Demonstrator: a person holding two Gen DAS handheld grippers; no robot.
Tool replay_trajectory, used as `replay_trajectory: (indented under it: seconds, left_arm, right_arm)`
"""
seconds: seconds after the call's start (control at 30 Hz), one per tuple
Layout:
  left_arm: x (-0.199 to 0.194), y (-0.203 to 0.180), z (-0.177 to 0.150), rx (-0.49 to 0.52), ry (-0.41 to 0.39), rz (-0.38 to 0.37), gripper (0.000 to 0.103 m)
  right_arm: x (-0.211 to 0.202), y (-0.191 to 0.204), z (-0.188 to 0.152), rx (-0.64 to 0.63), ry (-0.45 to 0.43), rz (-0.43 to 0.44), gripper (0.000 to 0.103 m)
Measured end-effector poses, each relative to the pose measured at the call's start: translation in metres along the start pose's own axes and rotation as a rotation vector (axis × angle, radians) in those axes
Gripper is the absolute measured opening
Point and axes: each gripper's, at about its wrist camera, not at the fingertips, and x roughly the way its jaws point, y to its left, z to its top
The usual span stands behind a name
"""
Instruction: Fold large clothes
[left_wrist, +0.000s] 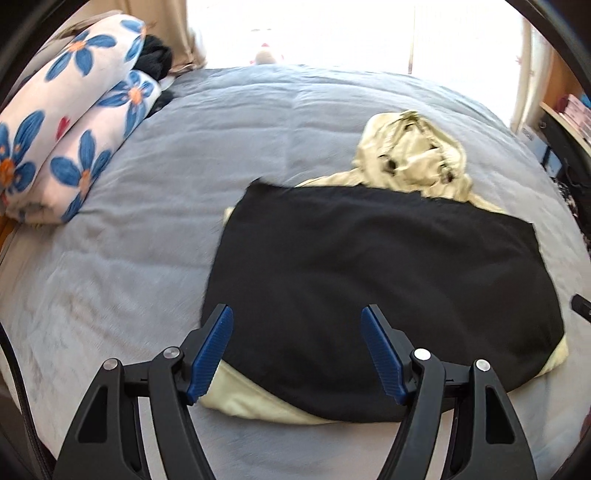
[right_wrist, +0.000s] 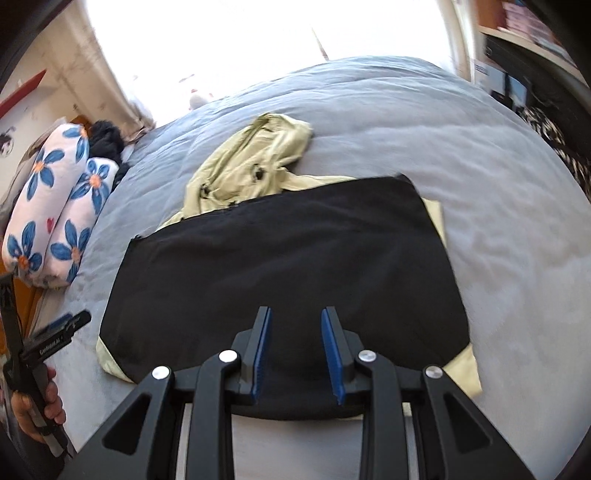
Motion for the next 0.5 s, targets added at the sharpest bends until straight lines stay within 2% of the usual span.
replay_trajectory:
  seconds: [0.27,0.5]
  left_arm:
    - [-0.003,-0.033,0.023,0.082,-0.029,-0.052,0.076]
    - [0.004,-0.055,0.062,0.186,-0.075,-0.018,0.077]
  right_arm:
    - [0.002,0.030,0.018,-0.059,0.015,0.046,0.028]
    - [0.008,0.048,0.050,-0.114,-0.002,0.058,0.028]
